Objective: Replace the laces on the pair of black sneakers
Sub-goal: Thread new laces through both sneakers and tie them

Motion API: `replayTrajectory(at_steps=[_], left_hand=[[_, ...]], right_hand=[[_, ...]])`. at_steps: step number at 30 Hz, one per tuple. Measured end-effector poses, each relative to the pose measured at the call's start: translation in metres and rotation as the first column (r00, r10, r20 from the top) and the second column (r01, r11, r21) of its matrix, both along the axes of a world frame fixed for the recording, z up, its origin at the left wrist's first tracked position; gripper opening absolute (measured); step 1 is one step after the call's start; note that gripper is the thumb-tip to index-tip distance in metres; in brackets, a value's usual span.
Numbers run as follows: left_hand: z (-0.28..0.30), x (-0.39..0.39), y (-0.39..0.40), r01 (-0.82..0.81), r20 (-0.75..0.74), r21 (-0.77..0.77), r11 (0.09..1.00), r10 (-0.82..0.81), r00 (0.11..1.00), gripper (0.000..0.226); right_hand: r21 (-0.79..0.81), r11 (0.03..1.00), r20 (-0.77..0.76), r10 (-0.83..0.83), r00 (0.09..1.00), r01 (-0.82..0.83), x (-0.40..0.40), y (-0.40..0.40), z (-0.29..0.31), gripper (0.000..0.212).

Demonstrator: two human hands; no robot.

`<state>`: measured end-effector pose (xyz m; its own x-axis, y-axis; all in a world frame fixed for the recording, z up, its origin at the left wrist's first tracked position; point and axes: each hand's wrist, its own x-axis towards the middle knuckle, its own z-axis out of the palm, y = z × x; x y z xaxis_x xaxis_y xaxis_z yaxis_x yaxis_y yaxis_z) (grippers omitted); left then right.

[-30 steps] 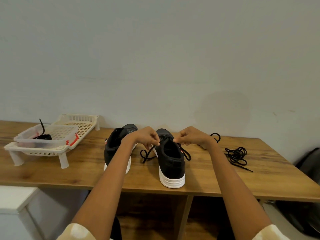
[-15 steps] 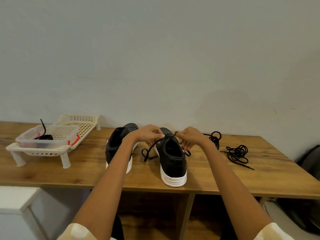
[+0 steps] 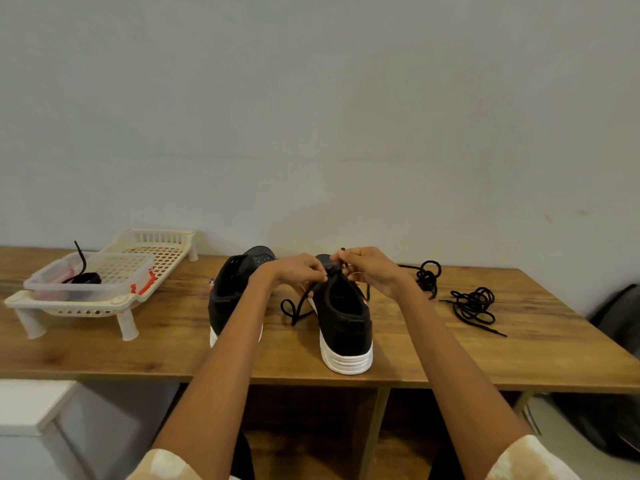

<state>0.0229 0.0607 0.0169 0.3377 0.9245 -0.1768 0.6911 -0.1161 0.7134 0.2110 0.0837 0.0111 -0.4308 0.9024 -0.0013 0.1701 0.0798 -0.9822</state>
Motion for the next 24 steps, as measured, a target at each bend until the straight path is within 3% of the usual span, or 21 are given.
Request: replayTrajectory(at_steps=[3,9,13,15,18,21,24], left_hand=[[0.001,0.001,-0.002,0.019,-0.032,-0.105,0.994,-0.023,0.999,0.018],[0.001,-0.011,-0.003,-0.055,0.185,-0.092,0.994,0.071,0.98,0.028],[0.003,-0.013,-0.003,-0.163,0.5,0.041,0.986,0.121,0.858,0.026],[0.005,-0.004,0.0,-0.23,0.57,0.175,0.957,0.092,0.817,0.027],[0.002,0.017,0.002,-0.238,0.572,0.287,0.928,0.034,0.82,0.029],[0.0,0.023,0.0,-0.229,0.465,0.353,0.907,0.042,0.884,0.03],[0.006,0.018,-0.001,-0.214,0.385,0.283,0.935,0.094,0.918,0.035]], right_hand=[[-0.05,0.998,-0.05,0.032,0.998,-0.035,-0.003,0.002,-0.002,0.025],[0.08,0.993,0.164,0.077,0.983,-0.091,-0.002,0.005,0.003,0.027],[0.21,0.963,0.346,0.086,0.934,-0.166,-0.008,0.0,0.011,0.025],[0.233,0.947,0.436,0.1,0.894,-0.22,-0.01,0.0,0.015,0.023],[0.277,0.929,0.483,0.087,0.871,-0.247,-0.01,0.001,0.013,0.028],[0.33,0.928,0.431,0.013,0.902,-0.171,-0.013,-0.001,0.01,0.034],[0.274,0.954,0.339,0.022,0.941,-0.121,-0.009,-0.001,0.01,0.035]])
